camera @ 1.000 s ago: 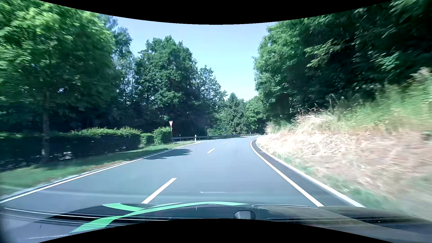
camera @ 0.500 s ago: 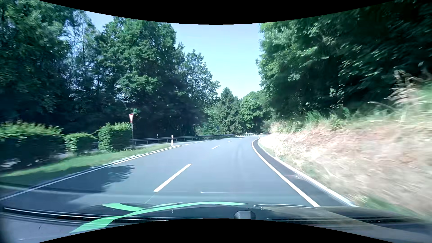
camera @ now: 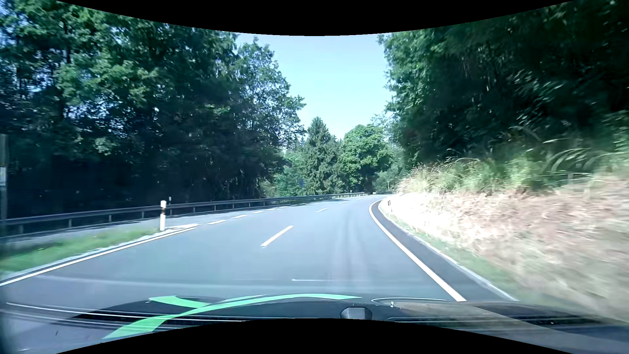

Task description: Follow the waypoints while adhering to traffic rules and regulations

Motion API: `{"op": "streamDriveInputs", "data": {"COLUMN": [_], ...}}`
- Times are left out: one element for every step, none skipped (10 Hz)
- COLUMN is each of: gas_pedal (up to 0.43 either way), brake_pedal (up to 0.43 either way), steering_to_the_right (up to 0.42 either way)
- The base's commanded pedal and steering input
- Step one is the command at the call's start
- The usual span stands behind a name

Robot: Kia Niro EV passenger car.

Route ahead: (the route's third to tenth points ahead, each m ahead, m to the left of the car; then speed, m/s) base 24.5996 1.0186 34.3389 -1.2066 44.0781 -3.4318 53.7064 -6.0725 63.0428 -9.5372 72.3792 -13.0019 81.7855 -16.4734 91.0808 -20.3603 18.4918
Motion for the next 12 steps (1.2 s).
{"op": "streamDriveInputs", "data": {"gas_pedal": [0.118,0.157,0.169,0.177,0.189,0.197,0.209,0.209,0.209,0.189,0.150,0.150], "brake_pedal": [0.000,0.000,0.000,0.000,0.000,0.000,0.000,0.000,0.000,0.000,0.000,0.000], "steering_to_the_right": [0.021,0.024,0.025,0.027,0.030,0.031,0.030,0.030,0.030,0.031,0.033,0.033]}}
